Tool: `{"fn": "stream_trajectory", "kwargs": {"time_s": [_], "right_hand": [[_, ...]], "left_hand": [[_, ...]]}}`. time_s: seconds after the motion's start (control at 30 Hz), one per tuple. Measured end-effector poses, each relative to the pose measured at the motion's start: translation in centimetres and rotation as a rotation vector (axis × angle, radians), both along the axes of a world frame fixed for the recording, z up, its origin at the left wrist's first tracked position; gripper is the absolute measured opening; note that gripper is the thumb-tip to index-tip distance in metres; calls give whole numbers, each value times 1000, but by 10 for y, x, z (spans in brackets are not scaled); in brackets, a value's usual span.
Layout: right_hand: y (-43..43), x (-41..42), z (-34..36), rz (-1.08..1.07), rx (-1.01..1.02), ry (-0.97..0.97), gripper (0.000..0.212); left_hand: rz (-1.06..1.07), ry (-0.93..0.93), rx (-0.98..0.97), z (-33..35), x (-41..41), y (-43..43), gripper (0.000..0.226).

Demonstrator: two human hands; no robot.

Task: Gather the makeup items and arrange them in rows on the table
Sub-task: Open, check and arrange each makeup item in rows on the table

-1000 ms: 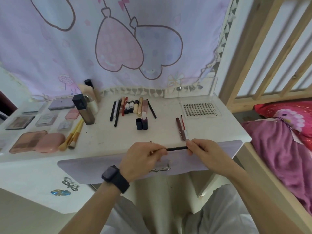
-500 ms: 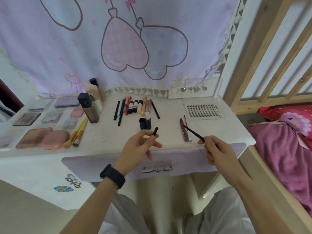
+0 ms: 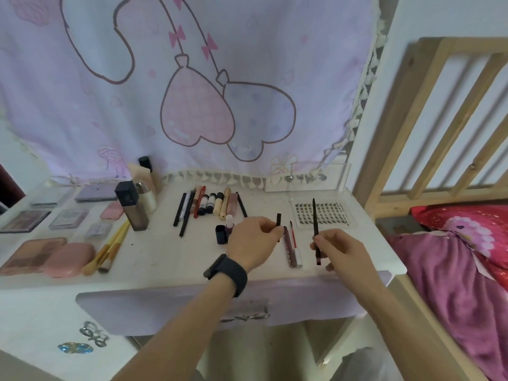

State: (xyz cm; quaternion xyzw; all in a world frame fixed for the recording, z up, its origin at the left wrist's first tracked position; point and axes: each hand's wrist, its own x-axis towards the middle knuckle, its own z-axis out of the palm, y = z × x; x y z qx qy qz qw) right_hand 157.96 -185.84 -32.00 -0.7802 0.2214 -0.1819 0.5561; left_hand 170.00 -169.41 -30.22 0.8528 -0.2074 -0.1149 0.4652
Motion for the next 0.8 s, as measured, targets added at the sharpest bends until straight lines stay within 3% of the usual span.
{"fn": "stream_trajectory", "kwargs": {"time_s": [0.13,0.33,0.67,0.8], "right_hand": [[-14,40,22,29,-220,126,23],[-31,107,36,74,-463,342,32],[-43,172,19,124,-653,476,10],[-44,184,8,108,-728,482,27]], "left_hand": [[28,-75,234,11,31,-32,30],[92,-35,421,2,69,-62,26],[119,-43,476,-23,97,-83,27],[117,-38,456,-24,103,-84,32]]}}
